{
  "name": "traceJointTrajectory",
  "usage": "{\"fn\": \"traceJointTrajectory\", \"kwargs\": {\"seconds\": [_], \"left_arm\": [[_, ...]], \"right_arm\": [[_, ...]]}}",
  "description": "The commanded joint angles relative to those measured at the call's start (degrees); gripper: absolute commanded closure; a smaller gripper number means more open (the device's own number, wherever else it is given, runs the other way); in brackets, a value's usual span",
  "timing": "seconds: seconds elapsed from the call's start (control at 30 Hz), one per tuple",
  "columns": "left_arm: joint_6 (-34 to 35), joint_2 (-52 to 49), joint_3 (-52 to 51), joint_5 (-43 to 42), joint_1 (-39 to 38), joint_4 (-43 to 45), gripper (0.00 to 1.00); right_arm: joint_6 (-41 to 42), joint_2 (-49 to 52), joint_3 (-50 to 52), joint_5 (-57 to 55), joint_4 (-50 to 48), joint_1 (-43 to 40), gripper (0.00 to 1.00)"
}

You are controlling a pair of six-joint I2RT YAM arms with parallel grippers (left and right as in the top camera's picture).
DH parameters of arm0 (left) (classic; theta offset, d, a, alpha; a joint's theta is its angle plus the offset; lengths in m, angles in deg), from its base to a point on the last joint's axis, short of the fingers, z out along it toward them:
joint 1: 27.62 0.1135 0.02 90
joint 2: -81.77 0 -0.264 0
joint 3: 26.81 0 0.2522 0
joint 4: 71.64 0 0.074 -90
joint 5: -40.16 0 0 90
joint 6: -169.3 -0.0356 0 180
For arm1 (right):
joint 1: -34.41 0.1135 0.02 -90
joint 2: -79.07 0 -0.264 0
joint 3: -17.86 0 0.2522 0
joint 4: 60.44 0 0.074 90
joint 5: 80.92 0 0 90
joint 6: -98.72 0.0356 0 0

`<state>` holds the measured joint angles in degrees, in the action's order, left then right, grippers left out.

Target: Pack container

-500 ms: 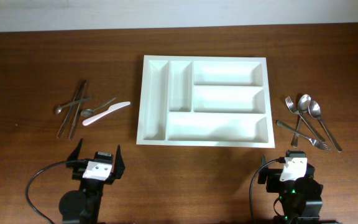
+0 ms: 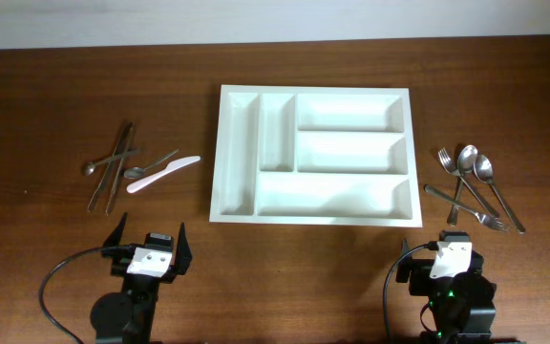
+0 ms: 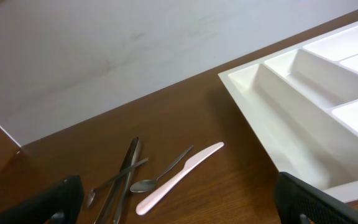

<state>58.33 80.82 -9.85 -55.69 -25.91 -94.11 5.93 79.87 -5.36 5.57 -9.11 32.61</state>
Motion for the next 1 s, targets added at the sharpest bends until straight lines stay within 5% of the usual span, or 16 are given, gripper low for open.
{"fn": "traceJointTrajectory", "kwargs": {"seconds": [0.0, 0.23, 0.47, 0.7, 0.97], "left_arm": [[0.8, 0.6, -0.7, -0.9, -0.2, 0.4, 0.01], [7.3, 0.5, -0.7, -3.9, -0.2, 0.4, 0.01], [12.6, -0.9, -0.1, -5.8, -0.2, -0.1, 0.01], [12.8, -3.8, 7.8, -10.9, -0.2, -3.9, 0.01], [12.8, -21.8, 26.3, -10.9, -0.2, -14.9, 0.01]], "right_arm": [[0.2, -0.6, 0.5, 0.3, -0.3, -0.4, 0.01], [1.4, -0.6, 0.4, 8.0, -2.3, -0.4, 0.01], [15.5, -0.6, 0.3, 24.7, -17.2, -0.4, 0.01], [15.5, 3.3, -8.2, 19.2, -26.0, -0.5, 0.01], [10.9, 27.0, -23.8, 11.2, -25.8, -0.6, 0.01]]}}
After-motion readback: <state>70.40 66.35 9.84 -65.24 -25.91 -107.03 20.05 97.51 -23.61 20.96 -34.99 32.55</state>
